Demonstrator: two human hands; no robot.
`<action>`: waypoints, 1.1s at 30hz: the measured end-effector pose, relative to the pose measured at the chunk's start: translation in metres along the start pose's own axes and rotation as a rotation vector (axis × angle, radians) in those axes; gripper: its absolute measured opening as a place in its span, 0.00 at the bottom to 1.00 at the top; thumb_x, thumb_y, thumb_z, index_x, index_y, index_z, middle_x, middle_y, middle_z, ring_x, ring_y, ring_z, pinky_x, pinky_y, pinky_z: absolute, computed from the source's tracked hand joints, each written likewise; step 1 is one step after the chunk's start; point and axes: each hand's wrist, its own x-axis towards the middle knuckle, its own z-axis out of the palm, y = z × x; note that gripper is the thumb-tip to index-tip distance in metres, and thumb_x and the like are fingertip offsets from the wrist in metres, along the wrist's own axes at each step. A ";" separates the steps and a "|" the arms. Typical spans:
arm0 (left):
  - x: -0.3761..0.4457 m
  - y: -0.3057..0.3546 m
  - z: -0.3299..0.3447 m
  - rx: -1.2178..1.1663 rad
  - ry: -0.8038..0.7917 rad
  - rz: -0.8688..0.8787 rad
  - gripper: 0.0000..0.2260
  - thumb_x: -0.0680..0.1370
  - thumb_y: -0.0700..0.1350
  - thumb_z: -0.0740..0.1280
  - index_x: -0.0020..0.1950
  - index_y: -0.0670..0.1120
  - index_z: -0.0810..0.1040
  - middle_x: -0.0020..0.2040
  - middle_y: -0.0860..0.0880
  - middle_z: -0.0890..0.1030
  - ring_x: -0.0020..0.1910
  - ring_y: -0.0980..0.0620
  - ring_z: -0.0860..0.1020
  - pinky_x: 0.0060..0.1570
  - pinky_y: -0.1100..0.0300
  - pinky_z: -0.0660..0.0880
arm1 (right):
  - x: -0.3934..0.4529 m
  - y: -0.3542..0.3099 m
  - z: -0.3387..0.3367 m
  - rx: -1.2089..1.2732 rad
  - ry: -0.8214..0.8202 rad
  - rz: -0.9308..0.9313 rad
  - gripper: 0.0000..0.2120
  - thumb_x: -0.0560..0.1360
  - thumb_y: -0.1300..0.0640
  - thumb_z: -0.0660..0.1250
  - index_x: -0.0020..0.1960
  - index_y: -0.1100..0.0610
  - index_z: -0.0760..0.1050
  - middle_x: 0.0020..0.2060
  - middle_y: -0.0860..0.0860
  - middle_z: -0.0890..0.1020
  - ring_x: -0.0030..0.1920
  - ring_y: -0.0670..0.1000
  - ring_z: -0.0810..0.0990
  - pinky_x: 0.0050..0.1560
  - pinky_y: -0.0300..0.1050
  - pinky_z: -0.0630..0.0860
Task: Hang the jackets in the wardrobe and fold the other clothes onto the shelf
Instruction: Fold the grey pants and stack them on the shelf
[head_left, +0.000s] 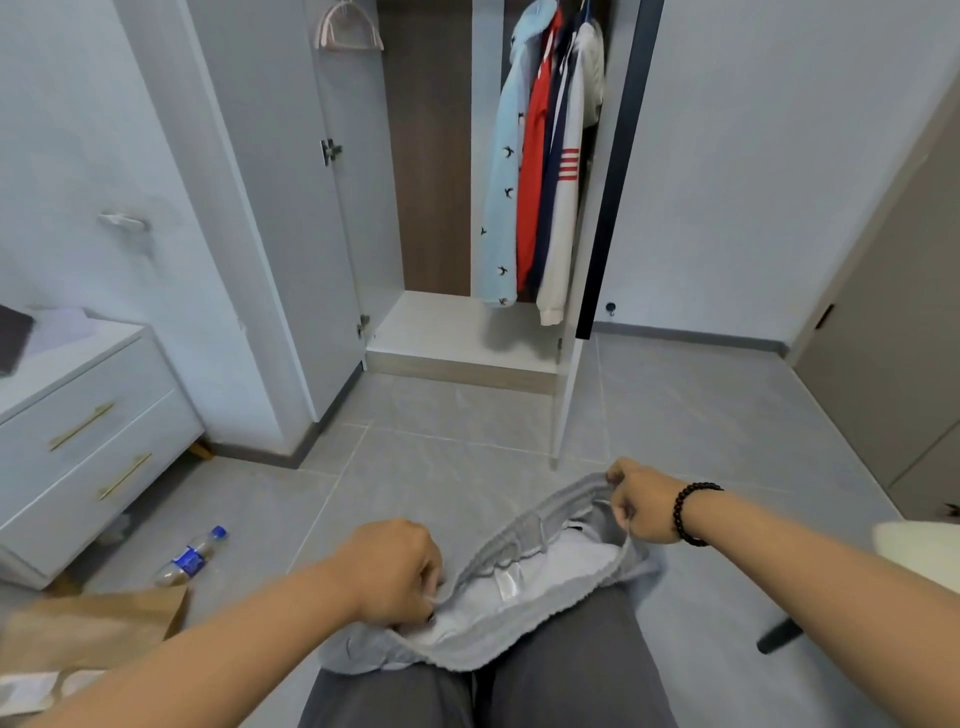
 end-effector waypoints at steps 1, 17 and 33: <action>0.003 0.002 0.000 -0.001 -0.001 0.008 0.03 0.70 0.48 0.68 0.41 0.49 0.79 0.48 0.54 0.76 0.43 0.53 0.76 0.36 0.65 0.69 | 0.000 -0.001 0.003 -0.011 -0.017 -0.002 0.10 0.75 0.62 0.59 0.41 0.58 0.78 0.68 0.53 0.62 0.61 0.55 0.74 0.58 0.41 0.71; -0.019 -0.025 -0.014 -0.044 0.051 -0.063 0.14 0.76 0.39 0.59 0.52 0.49 0.82 0.52 0.51 0.80 0.49 0.53 0.77 0.49 0.64 0.72 | -0.005 0.019 -0.016 -0.131 0.014 0.119 0.16 0.70 0.56 0.65 0.28 0.56 0.63 0.40 0.60 0.78 0.37 0.53 0.71 0.38 0.44 0.70; -0.019 -0.043 -0.169 -0.183 0.360 0.052 0.24 0.60 0.68 0.72 0.51 0.61 0.74 0.39 0.54 0.79 0.35 0.58 0.74 0.34 0.70 0.68 | -0.030 0.057 -0.168 0.076 0.510 0.152 0.27 0.70 0.37 0.67 0.28 0.59 0.67 0.27 0.53 0.71 0.31 0.52 0.69 0.33 0.45 0.65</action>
